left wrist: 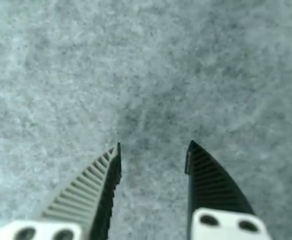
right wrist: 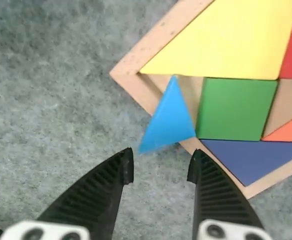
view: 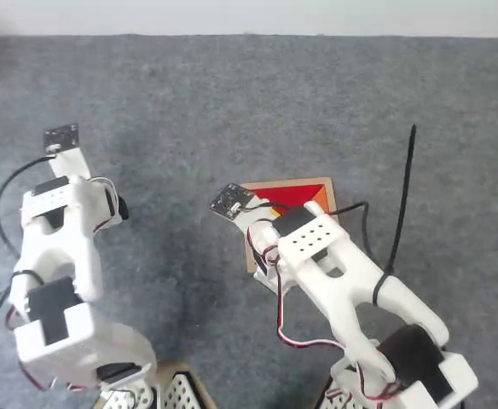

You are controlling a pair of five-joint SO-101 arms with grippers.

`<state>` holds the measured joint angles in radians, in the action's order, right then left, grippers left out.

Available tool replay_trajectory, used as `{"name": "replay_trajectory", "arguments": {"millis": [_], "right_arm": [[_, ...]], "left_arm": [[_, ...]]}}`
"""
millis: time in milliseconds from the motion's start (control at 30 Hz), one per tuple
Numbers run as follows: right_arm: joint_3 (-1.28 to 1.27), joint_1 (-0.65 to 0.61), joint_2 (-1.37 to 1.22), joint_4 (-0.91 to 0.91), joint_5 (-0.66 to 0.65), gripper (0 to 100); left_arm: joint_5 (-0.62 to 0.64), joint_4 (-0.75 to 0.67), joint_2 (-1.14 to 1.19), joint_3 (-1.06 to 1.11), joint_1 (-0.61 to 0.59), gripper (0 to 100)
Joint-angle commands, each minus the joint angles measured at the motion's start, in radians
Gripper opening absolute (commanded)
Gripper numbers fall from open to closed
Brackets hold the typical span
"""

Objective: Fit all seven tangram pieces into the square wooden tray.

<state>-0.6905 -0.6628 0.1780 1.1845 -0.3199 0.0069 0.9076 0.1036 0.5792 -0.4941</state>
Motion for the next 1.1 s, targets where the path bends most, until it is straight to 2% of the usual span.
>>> {"name": "replay_trajectory", "arguments": {"millis": [0, 167, 433, 1067], "right_arm": [[0.021, 0.016, -0.021, -0.021, -0.014, 18.8], [0.071, 0.024, -0.062, -0.022, -0.015, 18.8], [0.104, 0.13, -0.065, -0.016, -0.092, 18.8], [0.207, 0.131, -0.145, -0.005, -0.094, 18.8]], "left_arm": [[-0.008, 0.008, -0.014, -0.038, -0.005, 21], [-0.008, 0.008, -0.014, -0.038, -0.005, 21], [-0.008, 0.008, -0.014, -0.038, -0.005, 21], [-0.008, 0.008, -0.008, -0.038, -0.003, 21]]}}
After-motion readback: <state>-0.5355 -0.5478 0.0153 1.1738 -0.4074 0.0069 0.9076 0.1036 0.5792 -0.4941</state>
